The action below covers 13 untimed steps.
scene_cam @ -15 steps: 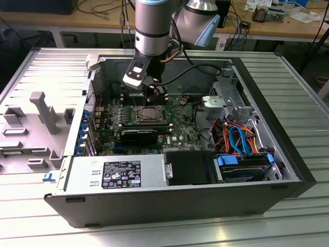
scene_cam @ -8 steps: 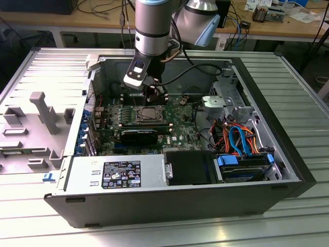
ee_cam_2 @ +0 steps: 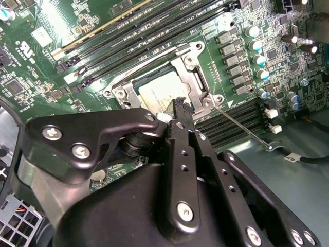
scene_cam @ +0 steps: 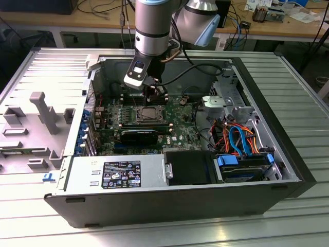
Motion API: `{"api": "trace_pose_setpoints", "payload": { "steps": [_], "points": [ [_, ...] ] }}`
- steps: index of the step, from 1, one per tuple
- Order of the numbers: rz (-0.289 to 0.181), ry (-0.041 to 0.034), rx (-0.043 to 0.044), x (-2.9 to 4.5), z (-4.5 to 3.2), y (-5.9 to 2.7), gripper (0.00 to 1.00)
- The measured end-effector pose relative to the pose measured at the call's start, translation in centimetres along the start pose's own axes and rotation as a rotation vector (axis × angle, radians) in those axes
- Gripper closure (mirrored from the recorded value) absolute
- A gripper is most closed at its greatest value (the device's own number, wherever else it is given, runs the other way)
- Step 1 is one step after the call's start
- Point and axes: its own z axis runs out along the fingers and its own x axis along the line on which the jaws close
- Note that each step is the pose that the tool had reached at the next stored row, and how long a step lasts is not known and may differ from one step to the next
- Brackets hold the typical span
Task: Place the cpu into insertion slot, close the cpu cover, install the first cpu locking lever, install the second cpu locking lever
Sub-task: 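Install the first cpu locking lever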
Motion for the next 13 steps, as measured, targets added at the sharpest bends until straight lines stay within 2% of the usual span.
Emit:
{"api": "trace_pose_setpoints", "payload": {
  "steps": [13],
  "points": [
    [-0.040,-0.0015,0.0008,0.00,0.00,0.00,0.89]
  ]
}}
